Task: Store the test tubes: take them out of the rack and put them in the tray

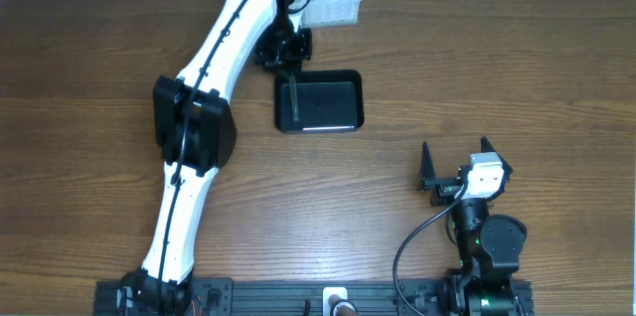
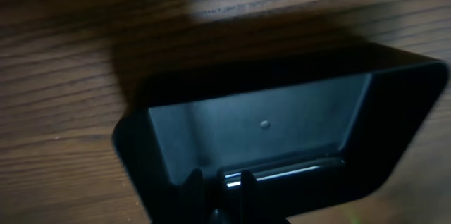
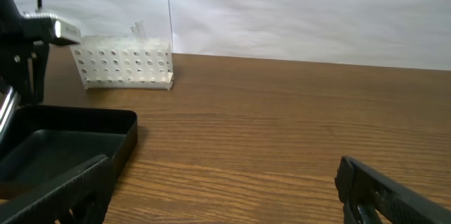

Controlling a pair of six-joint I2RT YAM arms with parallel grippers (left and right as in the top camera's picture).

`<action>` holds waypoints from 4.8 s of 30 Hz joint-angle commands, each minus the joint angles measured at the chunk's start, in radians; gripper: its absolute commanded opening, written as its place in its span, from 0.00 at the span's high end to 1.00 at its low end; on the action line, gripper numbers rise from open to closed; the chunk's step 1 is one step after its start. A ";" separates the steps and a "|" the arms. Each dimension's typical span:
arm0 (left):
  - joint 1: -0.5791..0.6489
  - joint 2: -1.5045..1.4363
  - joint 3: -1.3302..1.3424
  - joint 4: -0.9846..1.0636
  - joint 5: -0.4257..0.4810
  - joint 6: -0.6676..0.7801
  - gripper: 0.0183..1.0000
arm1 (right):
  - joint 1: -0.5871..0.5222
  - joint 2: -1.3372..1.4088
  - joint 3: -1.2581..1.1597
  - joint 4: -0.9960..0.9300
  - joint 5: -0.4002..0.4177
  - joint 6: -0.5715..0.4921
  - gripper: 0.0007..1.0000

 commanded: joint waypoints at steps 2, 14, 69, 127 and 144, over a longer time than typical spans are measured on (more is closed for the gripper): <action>-0.013 0.052 0.005 -0.006 0.021 -0.014 0.97 | -0.006 -0.010 -0.007 -0.002 -0.015 0.003 0.01; -0.015 0.103 0.005 0.008 0.021 -0.013 0.96 | -0.006 -0.010 -0.007 -0.002 -0.015 0.003 0.01; 0.084 -1.430 -1.326 1.002 -0.384 -0.028 0.00 | -0.006 -0.010 -0.007 -0.002 -0.015 0.003 0.01; 0.402 -2.527 -2.443 1.492 -0.282 0.309 0.00 | -0.006 -0.010 -0.007 -0.002 -0.015 0.003 0.01; 0.402 -2.526 -2.442 1.492 -0.282 0.309 0.00 | -0.006 -0.010 -0.007 -0.002 -0.015 0.003 0.01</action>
